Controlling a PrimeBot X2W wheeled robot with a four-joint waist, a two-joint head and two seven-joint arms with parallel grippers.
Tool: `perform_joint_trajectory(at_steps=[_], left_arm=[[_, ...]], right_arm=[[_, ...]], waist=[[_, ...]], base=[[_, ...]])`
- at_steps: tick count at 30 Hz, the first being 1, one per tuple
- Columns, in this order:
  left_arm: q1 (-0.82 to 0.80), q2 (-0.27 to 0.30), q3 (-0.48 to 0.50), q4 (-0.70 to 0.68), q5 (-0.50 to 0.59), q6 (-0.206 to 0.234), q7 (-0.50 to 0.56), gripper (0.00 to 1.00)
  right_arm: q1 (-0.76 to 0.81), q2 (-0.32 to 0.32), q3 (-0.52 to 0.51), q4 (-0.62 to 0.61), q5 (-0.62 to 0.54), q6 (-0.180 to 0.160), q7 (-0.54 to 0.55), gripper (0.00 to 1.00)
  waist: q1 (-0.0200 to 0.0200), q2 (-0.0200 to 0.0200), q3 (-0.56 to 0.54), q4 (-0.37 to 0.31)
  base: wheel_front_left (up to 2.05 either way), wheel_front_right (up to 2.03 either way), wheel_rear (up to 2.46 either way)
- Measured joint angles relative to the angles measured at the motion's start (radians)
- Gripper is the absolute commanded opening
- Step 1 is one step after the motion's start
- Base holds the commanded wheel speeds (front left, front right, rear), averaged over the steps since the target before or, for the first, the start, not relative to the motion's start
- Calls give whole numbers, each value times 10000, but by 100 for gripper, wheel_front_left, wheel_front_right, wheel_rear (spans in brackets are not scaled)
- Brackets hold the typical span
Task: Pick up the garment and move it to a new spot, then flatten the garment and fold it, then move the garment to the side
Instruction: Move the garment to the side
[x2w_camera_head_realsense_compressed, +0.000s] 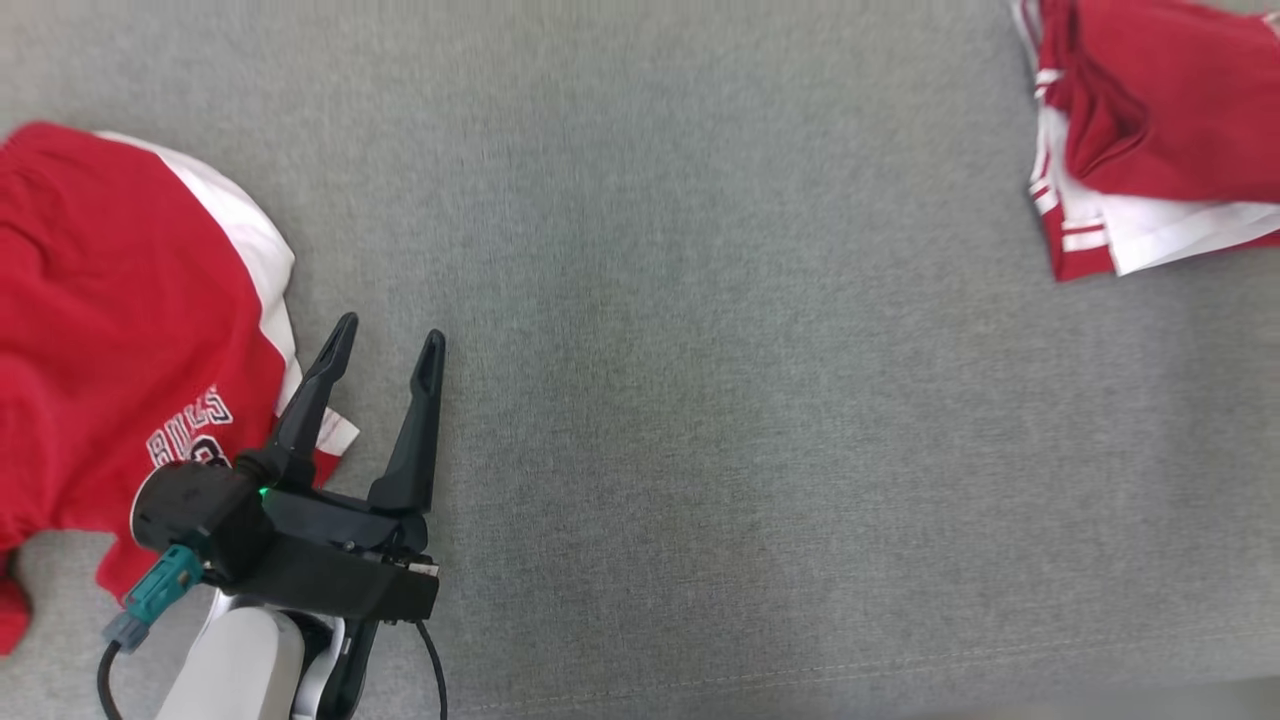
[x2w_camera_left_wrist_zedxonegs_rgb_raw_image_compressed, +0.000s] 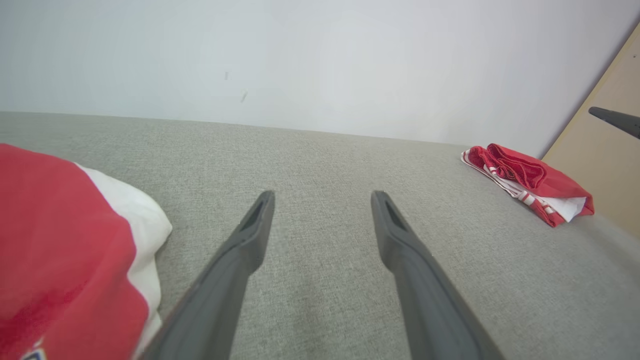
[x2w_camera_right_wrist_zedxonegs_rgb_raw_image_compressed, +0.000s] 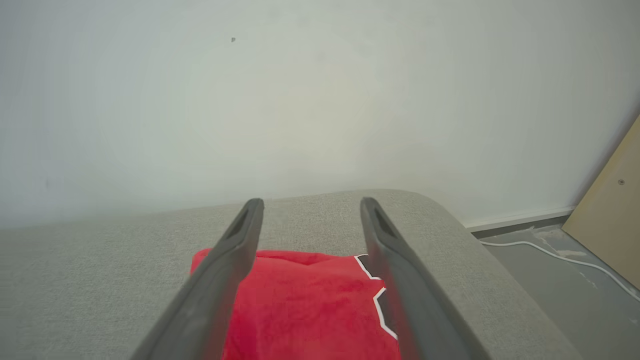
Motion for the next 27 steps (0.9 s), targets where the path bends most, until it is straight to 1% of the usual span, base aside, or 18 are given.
perform_joint_trajectory(at_steps=[4,9,19,21,24,27], left_arm=[[131,-77,146,157,-13,2,0,100],[473,-207,255,349,-21,12,0,100],[1402,-449,504,652,-90,31,0,100],[1631,-464,539,667,-104,105,0,100],[2015,-474,604,637,-104,107,0,100],[2369,-499,681,533,-104,196,0,100]], right_arm=[[639,249,196,-593,23,0,-6,100],[1608,309,464,-1561,0,2,-48,100],[4387,430,267,-3701,6,-12,-48,100],[5022,443,180,-4119,35,-109,-50,100],[6025,466,48,-4757,59,-337,-48,100],[6998,497,-88,-5509,58,-650,-50,100]], waist=[[-1,0,-519,-44],[-1,-1,-1206,-100],[-1,-1,-2659,-147],[-1,-1,-2955,-145],[-1,-2,-3380,-138],[-1,-2,-3758,-126]], base=[[0,0,0],[0,0,0],[0,0,0],[0,0,0],[0,0,0],[0,0,0]])
